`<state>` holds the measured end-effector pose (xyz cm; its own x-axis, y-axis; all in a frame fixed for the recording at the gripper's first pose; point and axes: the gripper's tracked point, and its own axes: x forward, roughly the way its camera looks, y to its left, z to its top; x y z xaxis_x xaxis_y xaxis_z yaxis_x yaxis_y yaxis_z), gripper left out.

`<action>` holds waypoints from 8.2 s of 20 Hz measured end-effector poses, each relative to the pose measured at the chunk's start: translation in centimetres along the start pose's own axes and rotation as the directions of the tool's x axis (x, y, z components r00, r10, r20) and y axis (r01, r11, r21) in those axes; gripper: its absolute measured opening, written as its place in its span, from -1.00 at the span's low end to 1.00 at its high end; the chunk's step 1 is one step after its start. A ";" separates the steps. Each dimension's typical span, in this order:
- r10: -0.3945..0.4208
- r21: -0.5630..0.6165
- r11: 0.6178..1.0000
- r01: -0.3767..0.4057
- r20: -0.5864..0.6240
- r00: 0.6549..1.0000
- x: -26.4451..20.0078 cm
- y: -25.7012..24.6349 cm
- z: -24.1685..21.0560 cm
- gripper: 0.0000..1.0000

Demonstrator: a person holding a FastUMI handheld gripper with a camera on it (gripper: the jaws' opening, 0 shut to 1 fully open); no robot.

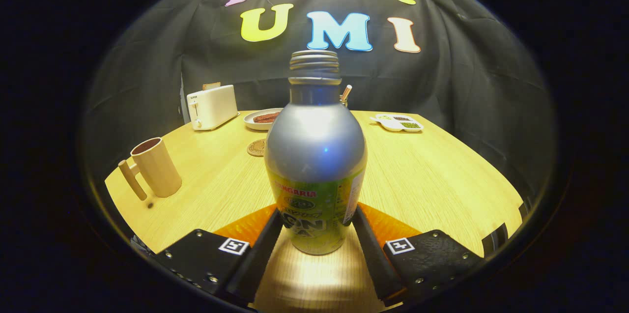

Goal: Take the bottle from table, then pour the juice into the cup, finally place the bottle on the coaster

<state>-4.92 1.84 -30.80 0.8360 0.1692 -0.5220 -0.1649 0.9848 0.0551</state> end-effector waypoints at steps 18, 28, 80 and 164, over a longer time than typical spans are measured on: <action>0.029 -0.390 0.920 -0.046 -0.049 0.998 1.1 3.8 4.5 0.41; 0.019 -0.642 0.765 -0.050 -0.055 0.998 1.8 6.9 7.9 0.41; -0.275 -0.975 -0.074 -0.210 -0.182 0.944 2.9 14.6 9.8 0.40; -0.515 -0.798 -0.473 -0.374 -0.094 0.852 0.5 16.8 16.9 0.40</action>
<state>1.59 19.15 -15.70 0.7481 -0.3668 -0.5530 -0.6520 -0.5610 -0.5100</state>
